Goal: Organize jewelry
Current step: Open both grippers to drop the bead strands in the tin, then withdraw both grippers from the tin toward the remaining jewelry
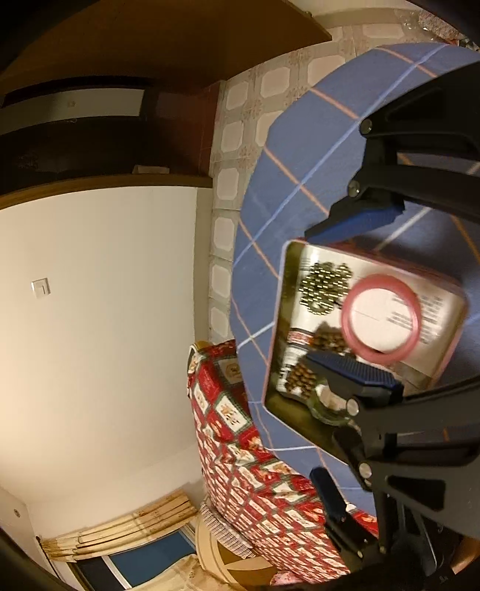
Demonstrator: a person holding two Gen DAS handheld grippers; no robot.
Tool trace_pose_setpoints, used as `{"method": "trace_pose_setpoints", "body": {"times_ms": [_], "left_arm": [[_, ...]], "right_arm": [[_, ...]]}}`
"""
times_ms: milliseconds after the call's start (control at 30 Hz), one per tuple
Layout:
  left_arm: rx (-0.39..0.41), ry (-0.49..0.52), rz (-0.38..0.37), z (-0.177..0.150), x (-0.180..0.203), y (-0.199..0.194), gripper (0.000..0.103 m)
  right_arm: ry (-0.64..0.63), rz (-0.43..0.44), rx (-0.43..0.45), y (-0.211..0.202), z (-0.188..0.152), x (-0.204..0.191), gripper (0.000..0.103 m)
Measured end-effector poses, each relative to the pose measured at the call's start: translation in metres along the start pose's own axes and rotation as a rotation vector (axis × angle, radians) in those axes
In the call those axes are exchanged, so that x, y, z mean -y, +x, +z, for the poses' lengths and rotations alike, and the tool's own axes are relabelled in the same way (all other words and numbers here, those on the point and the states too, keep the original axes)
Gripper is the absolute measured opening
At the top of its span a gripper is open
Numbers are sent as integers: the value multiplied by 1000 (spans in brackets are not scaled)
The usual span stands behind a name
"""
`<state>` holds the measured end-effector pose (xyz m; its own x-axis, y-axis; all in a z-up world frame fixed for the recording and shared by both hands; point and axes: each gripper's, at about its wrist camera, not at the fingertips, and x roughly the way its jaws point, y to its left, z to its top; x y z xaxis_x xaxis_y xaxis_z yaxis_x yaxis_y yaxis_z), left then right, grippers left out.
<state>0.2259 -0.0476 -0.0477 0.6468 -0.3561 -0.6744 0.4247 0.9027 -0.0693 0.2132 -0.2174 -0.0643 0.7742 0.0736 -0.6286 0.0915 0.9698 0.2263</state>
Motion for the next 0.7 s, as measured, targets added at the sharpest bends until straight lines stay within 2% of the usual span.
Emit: {"method": "trace_pose_setpoints", "body": {"times_ms": [267,700], "left_arm": [[29,-46,55,-25,-15,-36,72],[36,-113,74,-61,-37,-69,72]], "right_arm": [[-84,-20,19,-27,-19,-23,64],[-144,-25,11,-42,-47,-43,64]]}}
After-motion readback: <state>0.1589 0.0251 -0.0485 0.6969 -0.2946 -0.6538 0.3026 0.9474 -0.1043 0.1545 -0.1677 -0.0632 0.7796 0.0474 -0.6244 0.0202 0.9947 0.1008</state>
